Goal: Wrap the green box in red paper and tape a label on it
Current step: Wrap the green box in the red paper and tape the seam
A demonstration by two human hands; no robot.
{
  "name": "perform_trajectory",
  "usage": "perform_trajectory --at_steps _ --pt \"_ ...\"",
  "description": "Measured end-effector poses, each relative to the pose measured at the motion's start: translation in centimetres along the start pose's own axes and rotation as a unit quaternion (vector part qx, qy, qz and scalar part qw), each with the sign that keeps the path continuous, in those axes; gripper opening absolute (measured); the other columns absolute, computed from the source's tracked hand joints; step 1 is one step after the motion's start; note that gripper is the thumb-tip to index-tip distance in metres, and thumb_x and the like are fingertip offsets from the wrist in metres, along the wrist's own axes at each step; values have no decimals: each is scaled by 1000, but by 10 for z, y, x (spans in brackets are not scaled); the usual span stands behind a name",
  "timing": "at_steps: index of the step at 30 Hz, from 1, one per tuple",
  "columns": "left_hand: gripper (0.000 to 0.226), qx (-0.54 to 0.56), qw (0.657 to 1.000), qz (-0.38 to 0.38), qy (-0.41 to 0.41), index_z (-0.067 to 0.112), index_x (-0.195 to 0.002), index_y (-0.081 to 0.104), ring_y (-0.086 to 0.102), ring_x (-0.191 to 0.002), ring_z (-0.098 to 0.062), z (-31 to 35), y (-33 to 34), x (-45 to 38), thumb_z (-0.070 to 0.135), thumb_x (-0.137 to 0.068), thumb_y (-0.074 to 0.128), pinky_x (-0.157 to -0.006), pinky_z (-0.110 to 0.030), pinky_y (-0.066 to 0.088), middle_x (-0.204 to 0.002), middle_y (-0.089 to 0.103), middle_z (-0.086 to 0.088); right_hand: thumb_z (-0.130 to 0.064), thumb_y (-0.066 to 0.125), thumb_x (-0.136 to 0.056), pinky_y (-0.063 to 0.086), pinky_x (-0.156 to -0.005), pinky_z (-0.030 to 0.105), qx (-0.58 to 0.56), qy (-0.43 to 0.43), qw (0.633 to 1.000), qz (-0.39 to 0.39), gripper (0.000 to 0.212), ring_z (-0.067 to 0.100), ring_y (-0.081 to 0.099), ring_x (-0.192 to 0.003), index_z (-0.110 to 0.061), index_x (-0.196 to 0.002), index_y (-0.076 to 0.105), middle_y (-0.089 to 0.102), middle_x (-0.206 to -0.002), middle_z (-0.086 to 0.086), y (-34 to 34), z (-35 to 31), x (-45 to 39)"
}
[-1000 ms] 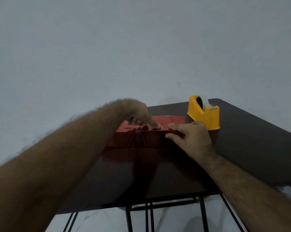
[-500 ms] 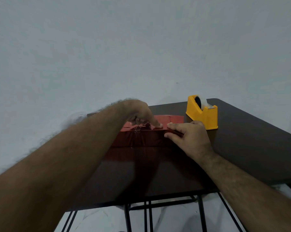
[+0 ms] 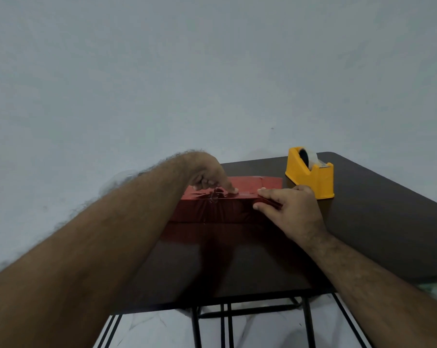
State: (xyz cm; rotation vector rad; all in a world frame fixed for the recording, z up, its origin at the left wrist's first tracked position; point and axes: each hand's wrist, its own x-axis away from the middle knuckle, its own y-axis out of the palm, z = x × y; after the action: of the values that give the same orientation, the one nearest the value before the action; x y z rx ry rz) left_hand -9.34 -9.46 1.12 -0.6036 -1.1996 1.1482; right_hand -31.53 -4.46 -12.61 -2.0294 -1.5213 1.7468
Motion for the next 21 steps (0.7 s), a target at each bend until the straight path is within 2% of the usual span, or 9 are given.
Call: perform_trajectory --at_steps 4,9,11,13,15,17,19,20,21 --pt "55 4 1000 9 8 20 -61 41 24 -47 -13 2 -4 3 36 -85 89 -49 -24 22 -51 33 4 -64 70 -83 43 -99 41 11 -3 1000 2 52 10 70 -99 -31 -122 79 78 -114 -14 -1 -1 -1" --pt "53 -3 999 29 37 18 -65 46 30 -49 -13 0 2 12 43 -83 89 -48 -24 25 -57 39 3 -56 78 -84 42 -98 43 27 -10 1000 6 45 9 72 -101 -30 -120 80 79 -114 -13 -1 -3 0" --pt "49 43 994 71 74 14 -67 53 36 -49 -16 -19 -1 10 41 -80 91 -50 -25 28 -59 46 -1 -54 79 -86 44 -98 47 40 -30 999 10 41 10 71 -109 -29 -118 80 79 -114 -12 -3 -3 0" --pt "40 113 965 179 155 11 -73 62 49 -54 -17 -45 0 8 41 -83 88 -53 -25 38 -65 60 -2 -54 74 -88 45 -99 47 66 -59 996 13 39 12 68 -116 -28 -117 79 77 -116 -12 -3 -2 0" --pt "25 99 926 273 239 16 -82 71 61 -68 -13 -71 7 12 38 -91 79 -65 -26 47 -76 70 4 -53 69 -86 44 -101 46 101 -88 991 27 42 16 65 -122 -26 -117 78 75 -121 -10 -4 -2 -2" --pt "13 24 911 284 299 19 -97 79 67 -84 -9 -95 18 18 30 -99 71 -79 -24 50 -92 76 6 -49 70 -82 42 -104 48 125 -111 984 69 45 21 63 -124 -22 -116 78 73 -129 -5 -7 -7 -5" --pt "19 -38 901 268 340 20 -112 81 67 -99 -4 -110 30 20 24 -103 65 -86 -11 45 -109 79 9 -48 72 -81 40 -108 52 131 -140 975 110 47 26 63 -124 -19 -118 78 70 -135 0 -11 -23 -11" --pt "22 -52 894 274 350 21 -116 80 66 -102 -2 -116 34 21 24 -105 62 -87 -7 43 -112 78 10 -51 72 -83 38 -110 54 132 -164 972 105 51 26 62 -126 -19 -122 76 68 -139 1 -11 -35 -16" --pt "23 -60 889 288 352 22 -116 79 66 -102 -4 -118 38 21 26 -106 59 -88 -11 46 -112 78 10 -56 68 -85 36 -113 54 135 -193 969 73 56 26 59 -131 -20 -129 73 66 -142 0 -9 -47 -22"
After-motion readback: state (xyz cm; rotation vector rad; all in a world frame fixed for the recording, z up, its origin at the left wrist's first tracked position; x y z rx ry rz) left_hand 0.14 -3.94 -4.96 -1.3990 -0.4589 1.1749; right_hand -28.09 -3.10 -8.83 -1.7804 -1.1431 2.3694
